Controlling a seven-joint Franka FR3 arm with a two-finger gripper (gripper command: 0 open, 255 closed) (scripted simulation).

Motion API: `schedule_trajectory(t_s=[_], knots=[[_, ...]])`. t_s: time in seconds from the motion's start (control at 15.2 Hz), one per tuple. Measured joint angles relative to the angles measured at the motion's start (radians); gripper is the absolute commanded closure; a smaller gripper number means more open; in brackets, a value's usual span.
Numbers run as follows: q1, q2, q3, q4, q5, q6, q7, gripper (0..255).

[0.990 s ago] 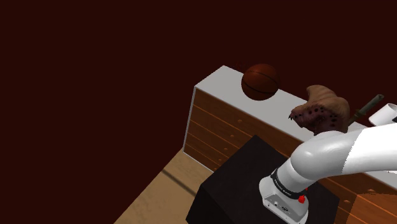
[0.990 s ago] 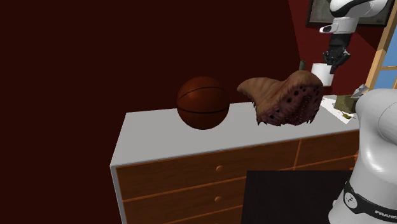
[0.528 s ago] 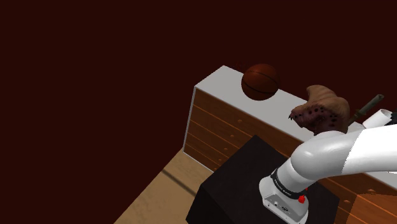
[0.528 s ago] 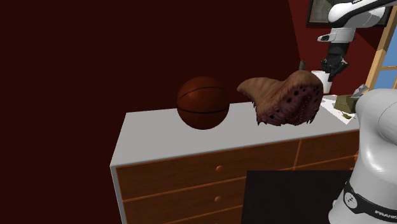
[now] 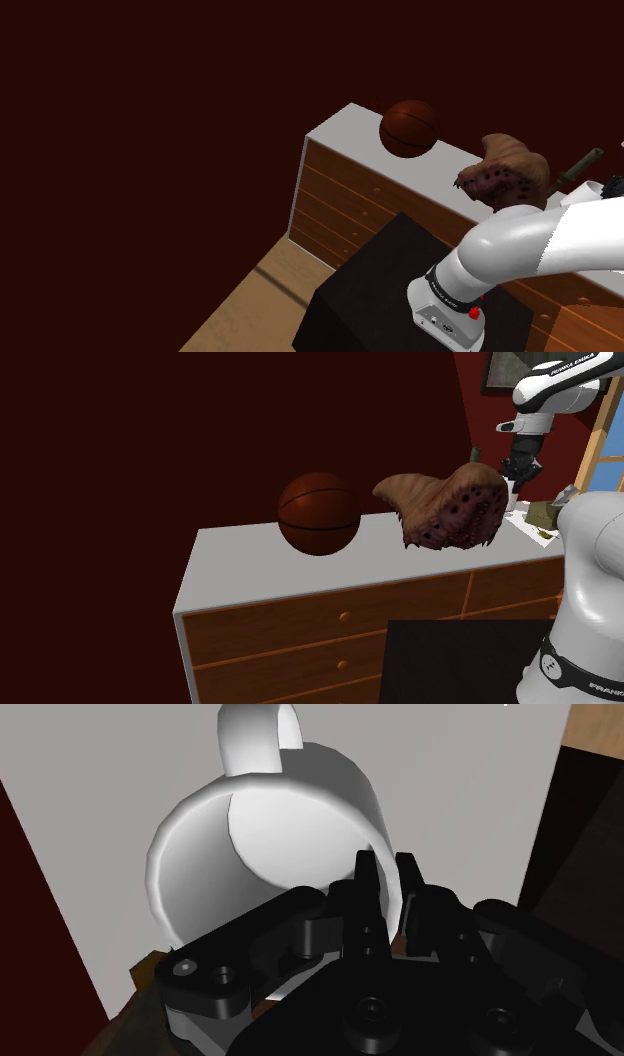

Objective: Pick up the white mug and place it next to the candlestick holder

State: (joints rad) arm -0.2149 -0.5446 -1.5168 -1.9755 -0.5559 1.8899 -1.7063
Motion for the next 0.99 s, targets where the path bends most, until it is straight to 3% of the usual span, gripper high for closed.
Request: schedule_trajectory(t_s=[0.99], knots=[[0.098,-0.037,-0.161,-0.101,-0.084,0.158,0.045,255]])
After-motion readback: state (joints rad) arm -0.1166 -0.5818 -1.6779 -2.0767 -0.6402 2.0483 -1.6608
